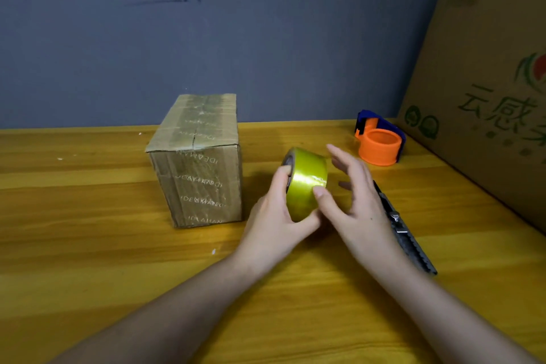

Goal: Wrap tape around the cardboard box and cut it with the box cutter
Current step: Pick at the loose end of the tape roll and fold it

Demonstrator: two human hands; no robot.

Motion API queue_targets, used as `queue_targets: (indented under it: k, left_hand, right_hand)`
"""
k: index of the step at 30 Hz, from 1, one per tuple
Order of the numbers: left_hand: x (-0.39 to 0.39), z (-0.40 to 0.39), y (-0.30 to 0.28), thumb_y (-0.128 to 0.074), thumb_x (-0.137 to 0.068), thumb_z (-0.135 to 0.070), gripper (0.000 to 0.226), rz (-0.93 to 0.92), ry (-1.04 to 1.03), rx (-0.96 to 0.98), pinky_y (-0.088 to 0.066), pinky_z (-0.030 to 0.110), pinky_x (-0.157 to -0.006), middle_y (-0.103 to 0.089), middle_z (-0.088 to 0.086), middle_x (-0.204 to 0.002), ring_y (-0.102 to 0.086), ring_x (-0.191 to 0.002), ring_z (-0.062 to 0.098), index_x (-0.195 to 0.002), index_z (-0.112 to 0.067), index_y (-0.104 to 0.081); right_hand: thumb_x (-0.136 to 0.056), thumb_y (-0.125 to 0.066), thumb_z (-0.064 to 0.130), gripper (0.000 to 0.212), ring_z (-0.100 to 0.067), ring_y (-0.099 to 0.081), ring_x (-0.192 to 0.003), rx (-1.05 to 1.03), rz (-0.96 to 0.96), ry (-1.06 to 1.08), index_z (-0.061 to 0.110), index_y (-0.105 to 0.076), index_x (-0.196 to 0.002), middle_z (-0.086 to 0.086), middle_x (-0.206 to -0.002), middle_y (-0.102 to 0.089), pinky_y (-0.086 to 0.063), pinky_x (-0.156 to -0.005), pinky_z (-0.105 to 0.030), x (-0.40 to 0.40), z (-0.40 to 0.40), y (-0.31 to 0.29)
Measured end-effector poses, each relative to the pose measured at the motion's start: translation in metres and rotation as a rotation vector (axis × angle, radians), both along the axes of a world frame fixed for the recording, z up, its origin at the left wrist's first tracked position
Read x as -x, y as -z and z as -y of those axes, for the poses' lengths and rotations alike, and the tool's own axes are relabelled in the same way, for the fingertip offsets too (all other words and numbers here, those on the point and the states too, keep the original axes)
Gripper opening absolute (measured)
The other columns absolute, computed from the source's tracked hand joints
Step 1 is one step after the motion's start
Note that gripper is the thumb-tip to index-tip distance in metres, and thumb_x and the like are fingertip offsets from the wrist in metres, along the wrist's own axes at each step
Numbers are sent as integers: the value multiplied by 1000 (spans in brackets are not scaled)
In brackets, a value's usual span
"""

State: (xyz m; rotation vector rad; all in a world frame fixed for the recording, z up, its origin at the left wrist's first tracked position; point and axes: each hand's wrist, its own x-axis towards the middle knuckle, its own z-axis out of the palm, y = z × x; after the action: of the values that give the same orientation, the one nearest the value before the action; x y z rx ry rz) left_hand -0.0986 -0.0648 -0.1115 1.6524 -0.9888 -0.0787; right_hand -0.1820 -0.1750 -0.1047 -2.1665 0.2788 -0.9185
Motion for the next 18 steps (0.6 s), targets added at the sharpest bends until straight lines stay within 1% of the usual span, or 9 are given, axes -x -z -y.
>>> queue_targets:
  k: [2, 4, 7, 9, 11, 13, 15, 18]
  left_hand:
    - [-2, 0, 1, -59, -66, -48, 56, 66, -50, -56, -52, 41, -77, -64, -9, -93, -63, -84, 19, -116, -32, -42]
    - [-1, 2, 3, -54, -65, -50, 56, 155, -86, -128, -52, 42, -76, -65, -5, -92, -63, -85, 24, -117, -37, -38]
    - [0, 1, 3, -52, -64, -51, 54, 218, -126, -155, -51, 41, -78, -66, -1, -94, -63, -88, 25, -115, -41, -36]
    - [0, 1, 3, -52, -65, -50, 57, 249, -128, -153, -51, 38, -82, -67, -3, -103, -63, -94, 26, -118, -40, -35]
    - [3, 1, 1, -56, -68, -47, 60, 307, -133, -159, -49, 32, -85, -67, -4, -110, -63, -95, 26, -123, -37, -37]
    - [4, 1, 2, -61, -70, -42, 60, 367, -165, -158, -45, 28, -84, -68, -4, -110, -62, -92, 27, -126, -32, -40]
    - [4, 1, 4, -63, -70, -40, 58, 403, -189, -146, -41, 25, -84, -67, -5, -112, -61, -93, 28, -123, -31, -41]
    - [4, 2, 5, -62, -69, -41, 54, 434, -209, -143, -38, 22, -81, -68, -4, -108, -61, -90, 27, -117, -33, -39]
  right_hand:
    - [-86, -58, 33, 49, -5, -40, -129, 181, 50, 14, 35, -46, -133, 16, -135, -45, -38, -106, -34, 1, 1, -3]
    - [-86, -60, 34, 41, -7, -44, -125, 232, 76, 6, 33, -55, -126, 15, -130, -50, -39, -104, -34, 2, -1, -4]
    - [-83, -67, 28, 34, -10, -50, -119, 161, 130, -5, 28, -64, -116, 11, -122, -55, -45, -98, -35, 3, -2, -4]
    - [-82, -70, 24, 27, -11, -53, -114, 163, 165, -2, 25, -68, -109, 9, -115, -57, -47, -93, -37, 3, -2, -5]
    - [-81, -71, 23, 20, -13, -55, -108, 164, 194, -4, 24, -70, -101, 8, -109, -59, -47, -88, -35, 4, -1, -6]
    - [-80, -71, 24, 16, -13, -56, -104, 138, 213, -11, 24, -70, -96, 7, -104, -59, -45, -83, -31, 4, -2, -7]
    - [-79, -69, 27, 14, -13, -55, -101, 101, 219, -21, 27, -69, -93, 6, -99, -59, -43, -79, -25, 3, -2, -8]
    - [-78, -68, 31, 11, -15, -55, -99, 66, 209, -30, 29, -68, -89, 6, -96, -57, -42, -76, -24, 2, 0, -8]
